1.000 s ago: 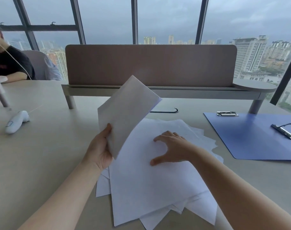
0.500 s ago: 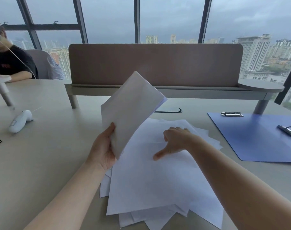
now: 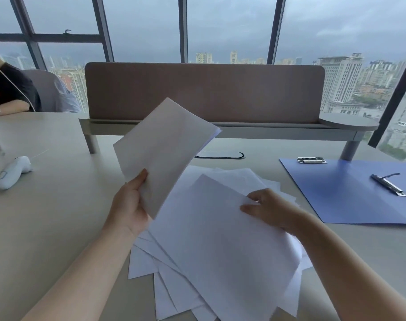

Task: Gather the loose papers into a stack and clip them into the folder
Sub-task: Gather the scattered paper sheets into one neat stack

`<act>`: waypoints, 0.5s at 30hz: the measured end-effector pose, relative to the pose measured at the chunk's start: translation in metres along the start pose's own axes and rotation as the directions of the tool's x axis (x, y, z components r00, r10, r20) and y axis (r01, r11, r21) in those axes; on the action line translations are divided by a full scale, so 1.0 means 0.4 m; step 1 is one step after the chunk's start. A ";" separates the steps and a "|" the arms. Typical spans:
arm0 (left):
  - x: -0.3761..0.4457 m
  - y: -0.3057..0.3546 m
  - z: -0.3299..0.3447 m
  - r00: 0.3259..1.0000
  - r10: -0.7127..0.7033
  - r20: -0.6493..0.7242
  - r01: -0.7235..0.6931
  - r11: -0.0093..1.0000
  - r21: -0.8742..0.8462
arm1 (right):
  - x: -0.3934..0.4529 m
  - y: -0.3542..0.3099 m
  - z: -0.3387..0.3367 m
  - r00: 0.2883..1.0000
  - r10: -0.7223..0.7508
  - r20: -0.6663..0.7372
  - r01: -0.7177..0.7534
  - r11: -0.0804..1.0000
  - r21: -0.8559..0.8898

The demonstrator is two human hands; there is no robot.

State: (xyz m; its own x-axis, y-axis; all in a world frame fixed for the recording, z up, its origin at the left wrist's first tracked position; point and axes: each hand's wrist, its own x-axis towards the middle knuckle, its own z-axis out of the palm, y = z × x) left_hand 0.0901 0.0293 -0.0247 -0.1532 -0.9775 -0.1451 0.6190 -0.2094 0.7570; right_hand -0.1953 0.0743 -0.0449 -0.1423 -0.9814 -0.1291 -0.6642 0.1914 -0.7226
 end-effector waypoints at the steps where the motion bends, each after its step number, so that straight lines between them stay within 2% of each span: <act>1: 0.003 -0.002 -0.002 1.000 0.000 0.003 0.000 1.000 0.003 | 0.002 0.003 0.004 0.997 0.066 -0.049 -0.058 0.985 0.161; 3: 0.008 -0.007 -0.007 1.000 0.003 0.002 -0.003 0.999 -0.032 | 0.004 0.003 0.013 0.979 0.182 -0.088 -0.134 0.910 0.393; 5: 0.013 -0.014 -0.012 1.000 0.004 -0.008 -0.004 0.997 -0.071 | -0.002 -0.004 0.026 0.974 0.220 -0.048 -0.170 0.859 0.484; 10: 0.034 -0.037 -0.025 0.998 -0.002 -0.069 0.000 1.000 -0.029 | -0.024 -0.021 0.036 0.981 0.185 0.054 -0.186 0.840 0.510; 13: 0.040 -0.048 -0.028 0.997 -0.006 -0.074 0.007 1.000 0.008 | -0.027 -0.028 0.019 0.977 0.211 -0.009 -0.174 0.828 0.532; 15: 0.045 -0.054 -0.029 0.996 -0.008 -0.083 0.009 1.000 0.017 | -0.026 -0.030 0.009 0.960 0.250 -0.123 -0.135 0.803 0.581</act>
State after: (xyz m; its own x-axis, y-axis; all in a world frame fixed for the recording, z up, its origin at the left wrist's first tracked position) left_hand 0.0829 0.0161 -0.0512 -0.0934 -0.9746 -0.2037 0.6046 -0.2180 0.7661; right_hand -0.1832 0.0823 -0.0370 -0.3933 -0.8924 -0.2211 -0.0878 0.2758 -0.9572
